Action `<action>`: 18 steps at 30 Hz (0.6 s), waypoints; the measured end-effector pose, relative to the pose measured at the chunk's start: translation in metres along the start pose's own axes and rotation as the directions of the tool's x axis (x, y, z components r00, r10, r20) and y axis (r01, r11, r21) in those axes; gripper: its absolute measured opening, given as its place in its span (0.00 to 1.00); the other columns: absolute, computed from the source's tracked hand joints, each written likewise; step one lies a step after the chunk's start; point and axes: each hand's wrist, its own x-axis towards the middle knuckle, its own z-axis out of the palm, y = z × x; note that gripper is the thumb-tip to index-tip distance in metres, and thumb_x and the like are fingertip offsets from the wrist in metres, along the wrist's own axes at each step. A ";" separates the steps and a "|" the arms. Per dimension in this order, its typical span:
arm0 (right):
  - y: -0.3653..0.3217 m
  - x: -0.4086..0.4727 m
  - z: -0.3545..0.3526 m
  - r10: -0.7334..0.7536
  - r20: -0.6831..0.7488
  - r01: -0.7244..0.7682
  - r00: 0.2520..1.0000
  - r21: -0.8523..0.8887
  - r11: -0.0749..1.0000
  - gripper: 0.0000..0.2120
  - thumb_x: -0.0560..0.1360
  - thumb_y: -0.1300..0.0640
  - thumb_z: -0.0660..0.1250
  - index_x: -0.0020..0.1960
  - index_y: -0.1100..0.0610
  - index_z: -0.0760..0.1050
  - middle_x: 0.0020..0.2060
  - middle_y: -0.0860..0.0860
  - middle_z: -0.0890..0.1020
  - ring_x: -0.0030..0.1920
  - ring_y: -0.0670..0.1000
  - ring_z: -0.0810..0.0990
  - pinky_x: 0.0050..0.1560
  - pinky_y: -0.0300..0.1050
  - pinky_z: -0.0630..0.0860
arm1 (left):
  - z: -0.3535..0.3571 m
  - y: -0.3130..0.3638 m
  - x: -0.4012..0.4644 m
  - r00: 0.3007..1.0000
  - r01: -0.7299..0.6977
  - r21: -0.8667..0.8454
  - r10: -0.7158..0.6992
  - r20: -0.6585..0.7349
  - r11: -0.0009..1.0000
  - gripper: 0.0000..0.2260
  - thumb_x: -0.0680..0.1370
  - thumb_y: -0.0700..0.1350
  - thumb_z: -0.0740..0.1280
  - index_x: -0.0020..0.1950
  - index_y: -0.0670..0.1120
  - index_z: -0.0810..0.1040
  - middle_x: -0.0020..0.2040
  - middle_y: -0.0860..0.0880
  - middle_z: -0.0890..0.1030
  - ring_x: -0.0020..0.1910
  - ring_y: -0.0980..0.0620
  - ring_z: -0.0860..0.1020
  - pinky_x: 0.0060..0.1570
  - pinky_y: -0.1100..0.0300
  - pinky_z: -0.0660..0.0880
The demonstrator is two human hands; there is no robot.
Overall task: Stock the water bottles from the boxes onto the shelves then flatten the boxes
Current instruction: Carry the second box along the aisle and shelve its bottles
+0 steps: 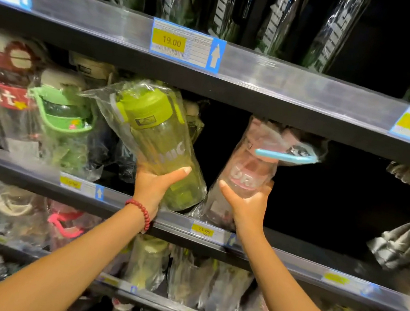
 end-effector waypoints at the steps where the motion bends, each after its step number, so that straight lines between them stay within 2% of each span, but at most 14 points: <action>1: 0.000 -0.002 0.004 -0.005 0.023 0.005 1.000 -0.022 1.000 0.40 0.58 0.46 0.80 0.63 0.60 0.68 0.52 0.50 0.79 0.52 0.46 0.80 0.54 0.38 0.77 | -0.005 -0.001 0.002 1.000 -0.015 0.042 0.014 0.023 0.999 0.28 0.63 0.32 0.77 0.53 0.57 0.72 0.51 0.54 0.80 0.52 0.56 0.79 0.61 0.55 0.73; 4: 0.001 -0.005 0.015 -0.043 0.051 0.046 0.998 -0.054 0.997 0.36 0.61 0.55 0.81 0.62 0.59 0.66 0.53 0.52 0.78 0.54 0.50 0.79 0.54 0.38 0.74 | -0.019 0.000 0.009 0.993 -0.068 0.160 0.052 0.106 0.985 0.30 0.61 0.33 0.78 0.60 0.48 0.74 0.54 0.51 0.81 0.53 0.57 0.80 0.59 0.57 0.74; 7: -0.001 -0.007 0.025 -0.091 0.091 0.097 0.992 -0.068 0.993 0.35 0.61 0.56 0.81 0.61 0.57 0.66 0.56 0.54 0.77 0.56 0.49 0.77 0.53 0.29 0.72 | -0.029 0.008 0.016 0.976 -0.140 0.271 0.087 0.198 0.952 0.33 0.60 0.34 0.79 0.62 0.46 0.72 0.53 0.54 0.80 0.51 0.64 0.79 0.54 0.65 0.76; 10: -0.004 -0.008 0.035 -0.093 0.126 0.101 0.988 -0.065 0.993 0.39 0.59 0.52 0.80 0.64 0.58 0.66 0.56 0.52 0.78 0.57 0.47 0.78 0.56 0.33 0.73 | -0.038 0.015 0.025 0.969 -0.150 0.363 0.062 0.241 0.920 0.39 0.55 0.47 0.83 0.63 0.45 0.73 0.55 0.52 0.81 0.55 0.57 0.80 0.59 0.56 0.76; 12: -0.005 -0.009 0.043 -0.075 0.139 0.084 0.987 -0.064 0.994 0.37 0.60 0.52 0.81 0.63 0.59 0.67 0.55 0.51 0.79 0.55 0.45 0.79 0.55 0.35 0.75 | -0.042 0.020 0.031 0.969 -0.158 0.413 0.061 0.240 0.897 0.44 0.52 0.56 0.81 0.64 0.45 0.73 0.57 0.50 0.81 0.57 0.54 0.79 0.60 0.51 0.75; 15: -0.007 -0.011 0.056 -0.056 0.114 0.066 0.992 -0.084 0.994 0.35 0.60 0.51 0.80 0.60 0.60 0.67 0.54 0.53 0.78 0.54 0.47 0.79 0.55 0.40 0.76 | -0.047 0.025 0.041 0.969 -0.166 0.444 0.063 0.237 0.880 0.45 0.50 0.59 0.80 0.64 0.46 0.72 0.57 0.50 0.81 0.56 0.54 0.79 0.60 0.51 0.75; 18: -0.007 -0.013 0.066 -0.055 0.100 0.063 0.993 -0.074 0.995 0.33 0.62 0.57 0.80 0.60 0.60 0.66 0.54 0.52 0.77 0.53 0.47 0.78 0.50 0.28 0.73 | -0.054 0.030 0.050 0.966 -0.179 0.467 0.065 0.251 0.866 0.46 0.50 0.59 0.80 0.64 0.46 0.72 0.57 0.50 0.80 0.57 0.54 0.79 0.60 0.51 0.75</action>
